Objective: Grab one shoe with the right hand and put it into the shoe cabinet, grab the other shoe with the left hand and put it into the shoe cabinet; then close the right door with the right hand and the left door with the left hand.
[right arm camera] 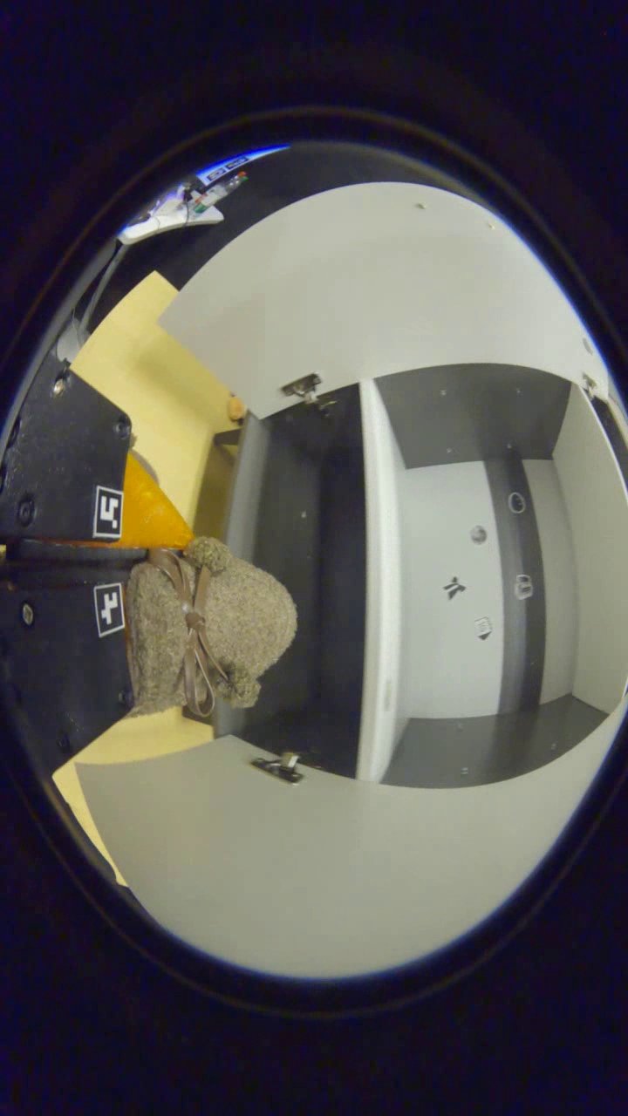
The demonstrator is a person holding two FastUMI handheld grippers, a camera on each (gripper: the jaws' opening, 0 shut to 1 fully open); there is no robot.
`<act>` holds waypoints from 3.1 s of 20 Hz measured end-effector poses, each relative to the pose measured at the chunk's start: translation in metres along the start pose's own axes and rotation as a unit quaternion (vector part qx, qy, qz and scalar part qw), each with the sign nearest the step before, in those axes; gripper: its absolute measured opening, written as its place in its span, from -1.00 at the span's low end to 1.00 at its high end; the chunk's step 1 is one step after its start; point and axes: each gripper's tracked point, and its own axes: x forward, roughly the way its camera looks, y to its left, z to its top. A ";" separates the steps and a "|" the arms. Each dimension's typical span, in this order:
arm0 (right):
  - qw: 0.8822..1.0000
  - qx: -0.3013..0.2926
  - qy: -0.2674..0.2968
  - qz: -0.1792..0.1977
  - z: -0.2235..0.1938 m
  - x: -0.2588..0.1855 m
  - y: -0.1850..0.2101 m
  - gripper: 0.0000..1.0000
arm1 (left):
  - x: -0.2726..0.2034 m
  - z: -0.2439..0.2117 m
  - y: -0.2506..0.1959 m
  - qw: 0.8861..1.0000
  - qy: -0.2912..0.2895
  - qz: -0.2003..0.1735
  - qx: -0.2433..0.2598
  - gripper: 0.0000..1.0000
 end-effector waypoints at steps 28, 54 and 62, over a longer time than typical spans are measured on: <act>0.992 0.033 0.101 -0.070 0.215 0.215 -0.072 -0.87 | -0.008 -0.008 0.005 0.999 -0.003 0.044 0.003 0.92; 0.994 0.016 -0.102 -0.034 0.199 -0.044 -0.015 0.96 | -0.046 0.002 0.011 0.999 -0.032 -0.014 0.012 0.92; 0.983 0.012 -0.179 -0.036 0.144 -0.174 0.007 0.96 | -0.049 -0.006 0.019 0.998 -0.037 -0.045 0.022 0.92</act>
